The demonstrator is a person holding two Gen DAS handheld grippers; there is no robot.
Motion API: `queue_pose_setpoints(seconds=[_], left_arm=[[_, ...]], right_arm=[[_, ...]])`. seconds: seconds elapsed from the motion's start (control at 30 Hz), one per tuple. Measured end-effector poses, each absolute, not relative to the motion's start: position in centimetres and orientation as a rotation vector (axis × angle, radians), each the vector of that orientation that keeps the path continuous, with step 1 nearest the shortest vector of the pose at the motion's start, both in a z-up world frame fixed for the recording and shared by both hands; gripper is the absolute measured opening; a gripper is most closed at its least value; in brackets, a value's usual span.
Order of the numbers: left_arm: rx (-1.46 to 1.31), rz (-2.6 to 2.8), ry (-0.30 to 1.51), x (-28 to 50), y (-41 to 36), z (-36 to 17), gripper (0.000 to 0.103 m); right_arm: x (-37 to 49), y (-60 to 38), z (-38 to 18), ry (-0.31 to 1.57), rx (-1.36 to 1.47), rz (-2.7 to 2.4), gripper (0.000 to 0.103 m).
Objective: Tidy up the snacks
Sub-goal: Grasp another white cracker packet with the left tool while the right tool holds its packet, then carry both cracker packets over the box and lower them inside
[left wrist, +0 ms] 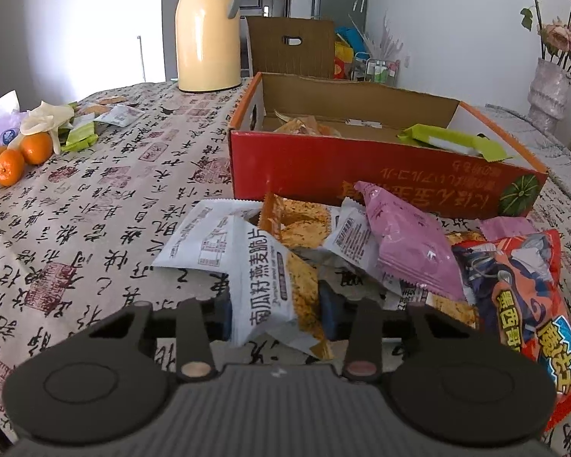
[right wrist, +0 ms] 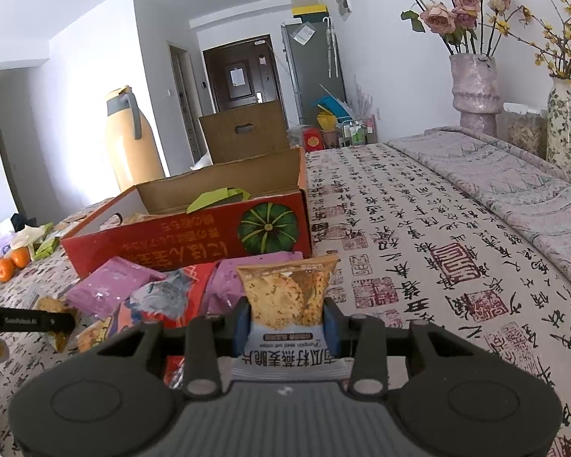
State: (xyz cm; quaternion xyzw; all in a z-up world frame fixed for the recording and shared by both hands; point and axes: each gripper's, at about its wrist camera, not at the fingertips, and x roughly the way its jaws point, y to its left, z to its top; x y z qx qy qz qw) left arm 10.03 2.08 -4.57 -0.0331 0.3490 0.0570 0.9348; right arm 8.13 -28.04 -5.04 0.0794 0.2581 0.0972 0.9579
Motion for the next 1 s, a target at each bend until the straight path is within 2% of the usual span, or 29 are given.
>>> queue_pose_setpoints(seconds=[0.4, 1.0], left_arm=[[-0.083, 0.117, 0.654, 7.8, 2.6, -2.9, 0.034], [-0.079, 0.072, 0.525, 7.8, 2.2, 1.0, 0.031]], right_arm=[[6.5, -27.7, -3.9, 0.49, 0.152, 0.218, 0.038], [7.8, -26.1, -2.7, 0.461, 0.128, 0.239, 0.038]])
